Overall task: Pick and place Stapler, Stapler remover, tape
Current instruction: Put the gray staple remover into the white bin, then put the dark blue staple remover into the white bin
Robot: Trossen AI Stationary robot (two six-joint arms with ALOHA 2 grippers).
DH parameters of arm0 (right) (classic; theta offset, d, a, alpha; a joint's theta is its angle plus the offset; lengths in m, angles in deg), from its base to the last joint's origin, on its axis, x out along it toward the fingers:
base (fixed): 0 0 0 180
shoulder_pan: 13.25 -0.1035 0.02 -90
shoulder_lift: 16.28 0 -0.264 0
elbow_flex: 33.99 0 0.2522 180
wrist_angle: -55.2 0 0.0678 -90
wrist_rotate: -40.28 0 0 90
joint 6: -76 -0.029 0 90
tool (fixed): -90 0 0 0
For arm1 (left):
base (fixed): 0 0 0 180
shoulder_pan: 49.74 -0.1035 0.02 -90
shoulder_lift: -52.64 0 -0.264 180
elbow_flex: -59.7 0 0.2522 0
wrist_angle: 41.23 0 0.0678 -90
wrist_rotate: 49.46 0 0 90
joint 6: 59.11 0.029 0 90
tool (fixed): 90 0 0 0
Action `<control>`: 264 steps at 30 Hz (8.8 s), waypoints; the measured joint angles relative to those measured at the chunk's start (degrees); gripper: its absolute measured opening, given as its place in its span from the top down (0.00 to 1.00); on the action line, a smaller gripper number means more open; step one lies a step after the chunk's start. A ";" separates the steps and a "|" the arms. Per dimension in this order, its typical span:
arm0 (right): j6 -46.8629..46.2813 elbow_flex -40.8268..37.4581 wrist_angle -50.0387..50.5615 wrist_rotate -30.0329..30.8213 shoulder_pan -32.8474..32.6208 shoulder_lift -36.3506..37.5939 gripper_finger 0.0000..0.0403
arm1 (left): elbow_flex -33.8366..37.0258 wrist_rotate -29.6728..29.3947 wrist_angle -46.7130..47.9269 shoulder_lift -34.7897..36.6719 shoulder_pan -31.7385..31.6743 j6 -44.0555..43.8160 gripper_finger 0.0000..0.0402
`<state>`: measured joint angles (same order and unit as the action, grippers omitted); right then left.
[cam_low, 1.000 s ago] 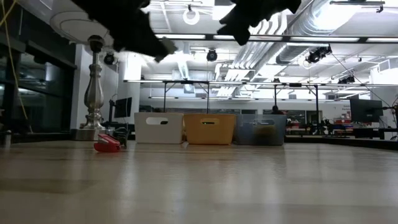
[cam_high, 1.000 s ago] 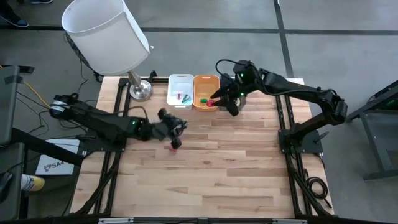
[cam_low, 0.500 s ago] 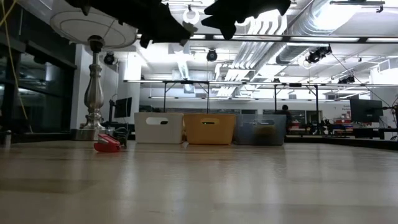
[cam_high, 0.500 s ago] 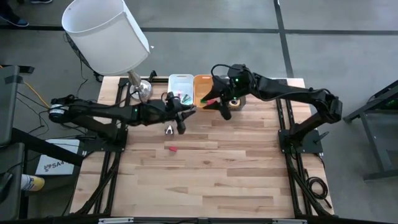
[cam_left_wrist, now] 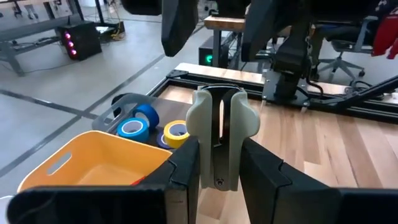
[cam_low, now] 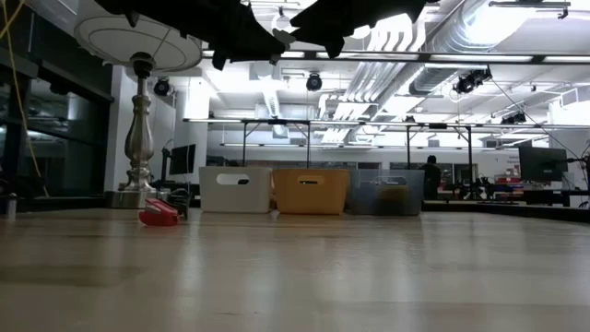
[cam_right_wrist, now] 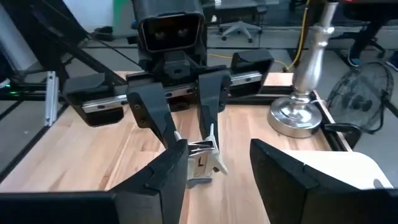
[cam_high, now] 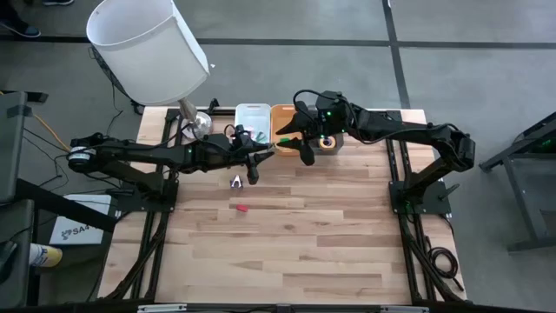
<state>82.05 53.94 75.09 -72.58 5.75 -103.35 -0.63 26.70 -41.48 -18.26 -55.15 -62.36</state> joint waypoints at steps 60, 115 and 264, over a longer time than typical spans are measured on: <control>-2.58 0.00 25.17 10.95 10.38 6.54 0.59 | -0.27 10.50 17.42 -16.48 -27.98 -9.83 0.43; -9.05 0.00 27.95 13.72 10.23 6.51 0.59 | -14.05 9.05 67.53 -8.13 -13.05 -39.75 0.29; 2.99 -0.02 36.10 13.52 21.94 6.80 0.59 | -27.63 5.91 57.35 -24.81 -24.68 -28.39 0.69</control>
<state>85.04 53.92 111.19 -59.06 27.70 -96.55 -28.26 32.62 15.87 -43.07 -79.83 -90.75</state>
